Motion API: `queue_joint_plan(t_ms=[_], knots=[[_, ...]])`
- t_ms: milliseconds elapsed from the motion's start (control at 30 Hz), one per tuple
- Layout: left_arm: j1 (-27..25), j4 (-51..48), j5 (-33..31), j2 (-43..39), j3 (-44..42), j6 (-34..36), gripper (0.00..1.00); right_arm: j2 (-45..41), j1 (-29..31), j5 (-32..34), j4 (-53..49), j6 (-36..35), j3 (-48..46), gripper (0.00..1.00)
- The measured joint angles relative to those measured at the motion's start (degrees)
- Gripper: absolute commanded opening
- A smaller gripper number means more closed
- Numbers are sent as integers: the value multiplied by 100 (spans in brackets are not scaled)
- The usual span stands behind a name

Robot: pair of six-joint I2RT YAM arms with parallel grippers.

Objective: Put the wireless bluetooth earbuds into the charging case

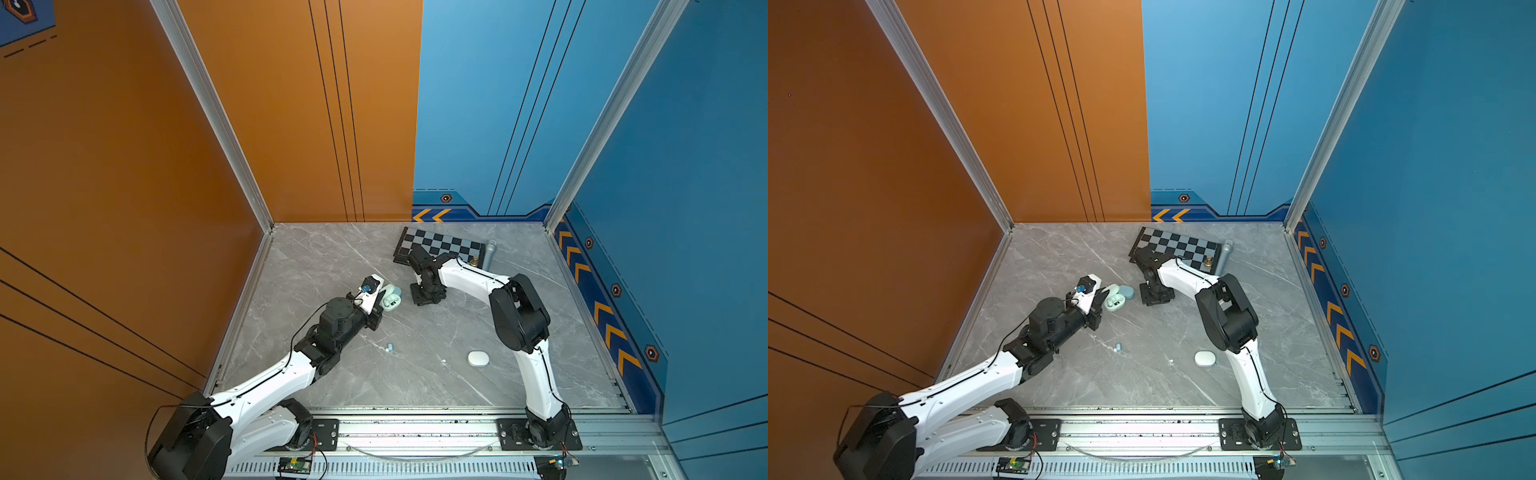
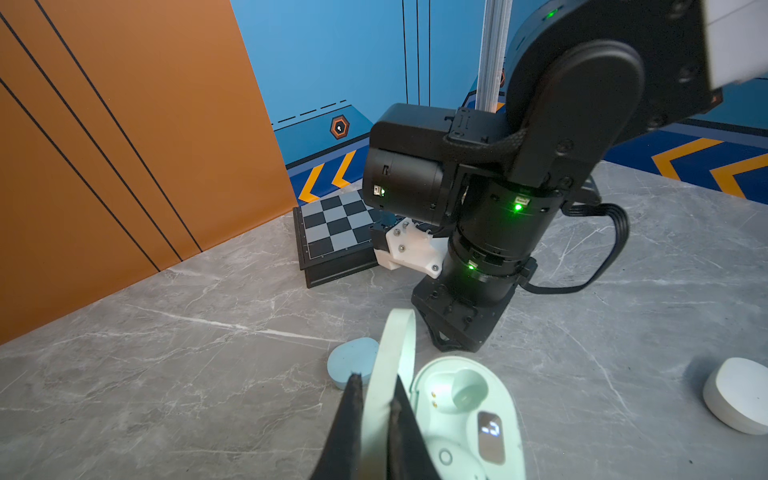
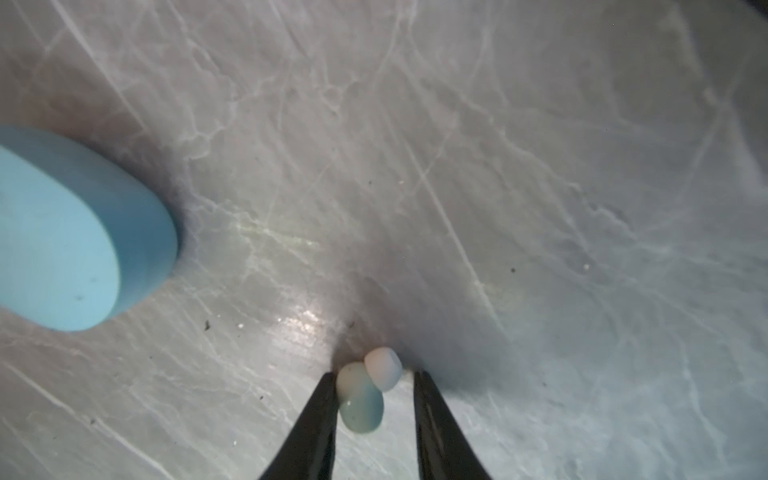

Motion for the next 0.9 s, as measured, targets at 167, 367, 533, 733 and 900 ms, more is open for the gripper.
queue_joint_plan(t_ms=[167, 367, 533, 733, 900], knots=[[11, 0, -2, 0, -2, 0, 0, 2, -46, 262, -74, -22, 2, 33], [15, 0, 0, 17, -2, -2, 0, -2, -160, 409, -175, -216, 2, 34], [22, -4, 0, 66, -2, -2, 0, -44, -297, 409, -197, -354, -39, 34], [42, -13, 0, 85, -2, 0, 0, -87, -448, 402, -240, -424, -118, 37], [42, -15, 0, 87, 0, 0, 0, -155, -461, 380, -238, -518, -236, 37]])
